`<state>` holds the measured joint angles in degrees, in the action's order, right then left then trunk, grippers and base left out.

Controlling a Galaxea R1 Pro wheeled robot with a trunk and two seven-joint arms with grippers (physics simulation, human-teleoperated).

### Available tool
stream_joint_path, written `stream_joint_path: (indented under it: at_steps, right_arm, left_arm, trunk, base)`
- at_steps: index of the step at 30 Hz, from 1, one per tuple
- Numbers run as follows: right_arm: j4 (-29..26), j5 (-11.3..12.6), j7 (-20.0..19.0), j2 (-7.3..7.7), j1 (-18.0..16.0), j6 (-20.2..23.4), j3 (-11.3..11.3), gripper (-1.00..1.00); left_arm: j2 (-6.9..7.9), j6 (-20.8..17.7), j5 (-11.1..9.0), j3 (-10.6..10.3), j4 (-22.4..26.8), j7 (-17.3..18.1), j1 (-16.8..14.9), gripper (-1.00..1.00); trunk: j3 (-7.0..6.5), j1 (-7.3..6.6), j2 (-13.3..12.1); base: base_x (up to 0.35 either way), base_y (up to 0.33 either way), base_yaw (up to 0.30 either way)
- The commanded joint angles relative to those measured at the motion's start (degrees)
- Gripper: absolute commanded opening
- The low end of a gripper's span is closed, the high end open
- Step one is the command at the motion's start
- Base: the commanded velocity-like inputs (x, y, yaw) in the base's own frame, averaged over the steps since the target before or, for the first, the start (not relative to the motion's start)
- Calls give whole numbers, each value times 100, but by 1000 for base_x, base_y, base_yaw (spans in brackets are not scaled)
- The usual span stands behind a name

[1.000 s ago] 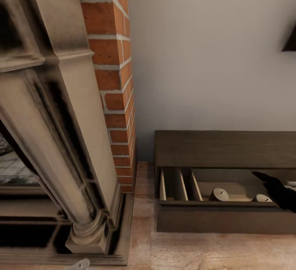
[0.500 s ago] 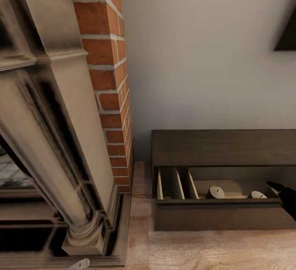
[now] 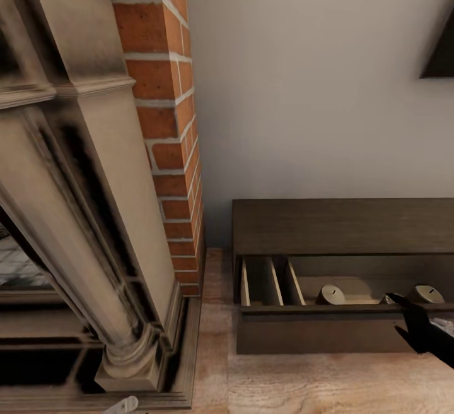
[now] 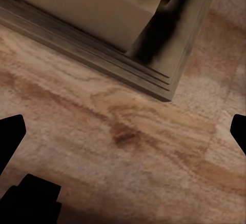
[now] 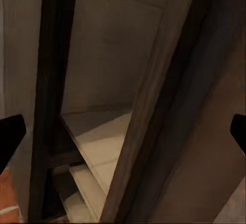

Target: Place each of the two pumpkins and all three candles from the living room inside a cabinet in the living room (use any cabinet), then make sure every cabinet is closed, and position the cauldron so it is next to a table in the living room.

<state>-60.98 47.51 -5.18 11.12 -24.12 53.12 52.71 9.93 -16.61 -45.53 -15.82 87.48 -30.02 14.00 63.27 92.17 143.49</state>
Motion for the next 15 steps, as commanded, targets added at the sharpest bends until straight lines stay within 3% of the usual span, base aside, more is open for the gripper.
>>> stream_joint_path:
  at_steps: [1,5,10,12,15]
  right_arm:
    - [25,-17,-216,-13,1,-36,-2,100]
    - [225,-33,-500,-24,3,-95,-14,100]
    - [870,-30,-655,8,-5,-360,-15,100]
    - [1004,-36,-970,11,-5,-557,-39,100]
    - [1049,-40,-1149,13,-5,-658,-121,100]
  left_arm:
    - [0,0,0,0,-3,0,-1,100]
    - [0,0,0,0,-43,3,-7,100]
    - [0,0,0,0,-61,4,-10,100]
    - [0,1,0,0,-63,5,-11,100]
    - [0,0,0,0,-64,5,-11,100]
  trunk:
    - [0,0,0]
    - [0,0,0]
    - [0,0,0]
    - [0,0,0]
    - [0,0,0]
  base:
    - [0,0,0]
    - [0,0,0]
    - [0,0,0]
    - [0,0,0]
    - [0,0,0]
